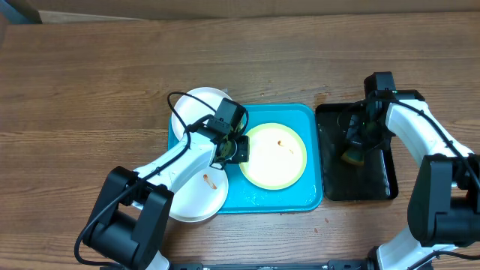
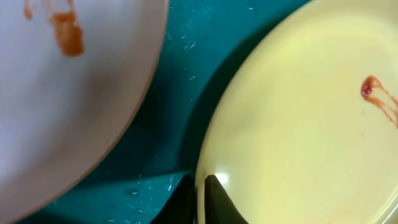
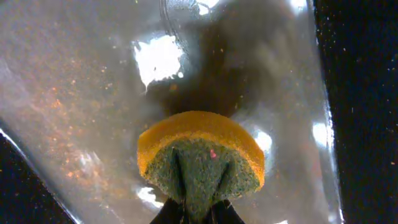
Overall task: Clean dirty plates on tray and stack at the side
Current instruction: 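Lift the sponge with the right gripper while left holds the plate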
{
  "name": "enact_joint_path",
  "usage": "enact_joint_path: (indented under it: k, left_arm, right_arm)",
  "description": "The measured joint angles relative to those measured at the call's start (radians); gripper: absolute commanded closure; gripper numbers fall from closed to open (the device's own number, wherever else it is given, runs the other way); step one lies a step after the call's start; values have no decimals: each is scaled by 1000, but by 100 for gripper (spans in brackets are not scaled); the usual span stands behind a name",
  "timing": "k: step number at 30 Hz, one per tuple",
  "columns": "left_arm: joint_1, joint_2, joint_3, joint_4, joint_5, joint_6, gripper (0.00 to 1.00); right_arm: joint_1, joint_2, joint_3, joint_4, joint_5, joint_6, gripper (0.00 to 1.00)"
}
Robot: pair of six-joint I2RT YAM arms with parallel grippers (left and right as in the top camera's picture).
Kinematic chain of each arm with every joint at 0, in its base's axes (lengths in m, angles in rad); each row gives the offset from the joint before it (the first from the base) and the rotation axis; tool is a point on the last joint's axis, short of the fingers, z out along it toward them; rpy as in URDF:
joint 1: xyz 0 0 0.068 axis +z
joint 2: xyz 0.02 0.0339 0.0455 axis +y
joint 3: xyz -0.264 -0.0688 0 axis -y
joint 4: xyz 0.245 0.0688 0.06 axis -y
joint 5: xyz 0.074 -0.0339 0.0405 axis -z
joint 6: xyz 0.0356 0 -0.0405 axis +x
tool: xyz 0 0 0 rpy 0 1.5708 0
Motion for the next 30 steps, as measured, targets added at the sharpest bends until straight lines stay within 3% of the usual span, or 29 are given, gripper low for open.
enact_joint_path:
  k: [2, 7, 8, 11, 12, 15, 18, 22, 24, 28, 30]
  left_arm:
    - [0, 0, 0, -2, -1, 26, 57]
    - [0, 0, 0, -54, 1, 30, 51]
    - [0, 0, 0, -61, 3, 28, 54]
    - [0, 0, 0, -69, 24, 13, 79]
    - [0, 0, 0, -69, 29, 14, 82]
    - [0, 0, 0, -66, 35, 13, 86]
    - [0, 0, 0, -57, 22, 11, 96]
    - [0, 0, 0, -53, -20, 15, 96]
    - [0, 0, 0, -52, -28, 17, 89]
    - [0, 0, 0, -61, -45, 27, 61]
    - [0, 0, 0, -74, -44, 21, 59]
  right_arm:
    - [0, 0, 0, -1, 0, 0, 96]
    - [0, 0, 0, -6, 0, -1, 96]
    - [0, 0, 0, -5, 0, -1, 96]
    - [0, 0, 0, -6, 0, 0, 96]
    - [0, 0, 0, -6, 0, -1, 96]
    - [0, 0, 0, -6, 0, 0, 96]
    - [0, 0, 0, -6, 0, 0, 96]
    - [0, 0, 0, -6, -3, 0, 96]
    - [0, 0, 0, -6, -12, 0, 96]
    - [0, 0, 0, -6, -21, 0, 96]
    - [0, 0, 0, -6, -22, 0, 96]
